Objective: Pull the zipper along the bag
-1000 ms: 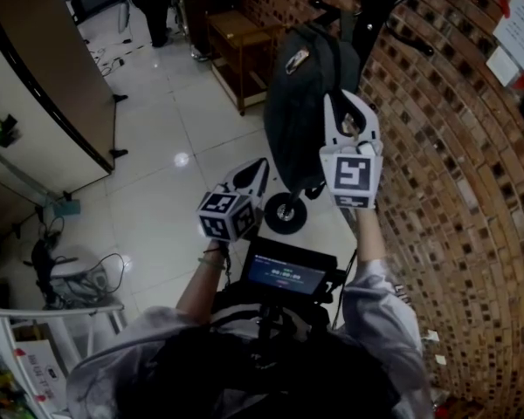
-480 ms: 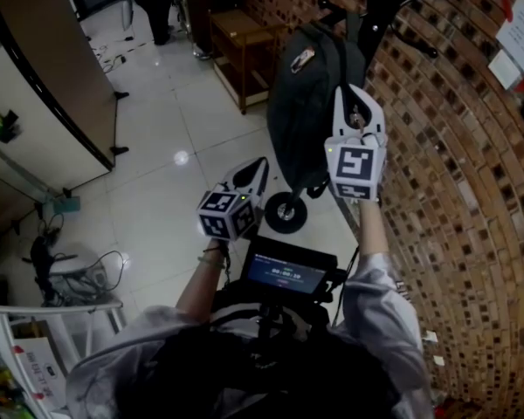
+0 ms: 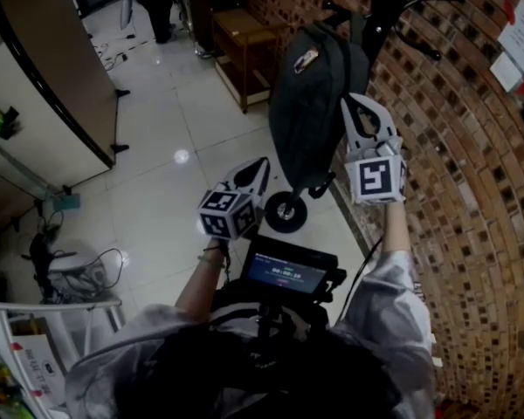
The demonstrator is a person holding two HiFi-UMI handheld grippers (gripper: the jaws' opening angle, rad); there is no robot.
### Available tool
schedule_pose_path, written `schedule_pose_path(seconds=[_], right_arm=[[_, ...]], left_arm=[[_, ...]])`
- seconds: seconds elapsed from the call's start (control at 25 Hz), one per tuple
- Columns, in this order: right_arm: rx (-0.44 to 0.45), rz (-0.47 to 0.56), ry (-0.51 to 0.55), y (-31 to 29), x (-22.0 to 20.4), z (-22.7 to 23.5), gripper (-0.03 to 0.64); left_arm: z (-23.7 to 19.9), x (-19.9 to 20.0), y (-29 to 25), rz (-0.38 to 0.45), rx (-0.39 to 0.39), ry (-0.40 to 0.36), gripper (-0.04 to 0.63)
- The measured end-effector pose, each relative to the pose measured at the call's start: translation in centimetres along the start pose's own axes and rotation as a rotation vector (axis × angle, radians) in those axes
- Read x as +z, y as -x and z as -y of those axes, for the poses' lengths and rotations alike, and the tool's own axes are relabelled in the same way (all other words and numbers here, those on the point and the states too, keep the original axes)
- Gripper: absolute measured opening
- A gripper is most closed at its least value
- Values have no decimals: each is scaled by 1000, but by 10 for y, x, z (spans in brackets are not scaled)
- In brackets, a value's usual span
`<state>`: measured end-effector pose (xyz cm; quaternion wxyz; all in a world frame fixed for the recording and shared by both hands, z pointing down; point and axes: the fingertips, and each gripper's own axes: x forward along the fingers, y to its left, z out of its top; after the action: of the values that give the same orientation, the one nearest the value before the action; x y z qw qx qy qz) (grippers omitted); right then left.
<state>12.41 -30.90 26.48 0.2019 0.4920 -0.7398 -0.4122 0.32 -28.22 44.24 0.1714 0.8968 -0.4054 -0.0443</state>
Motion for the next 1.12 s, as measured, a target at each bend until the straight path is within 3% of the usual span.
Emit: schedule_pose_path(seconds=[0.32,1.12], right_arm=[[117,-31,131,8,-5,-13,3],[162,-37,130,33,-22,-46,3]], left_arm=[[-1,1,-4,2,7,-7,8],[1,-1,-3,25,37,0,8]])
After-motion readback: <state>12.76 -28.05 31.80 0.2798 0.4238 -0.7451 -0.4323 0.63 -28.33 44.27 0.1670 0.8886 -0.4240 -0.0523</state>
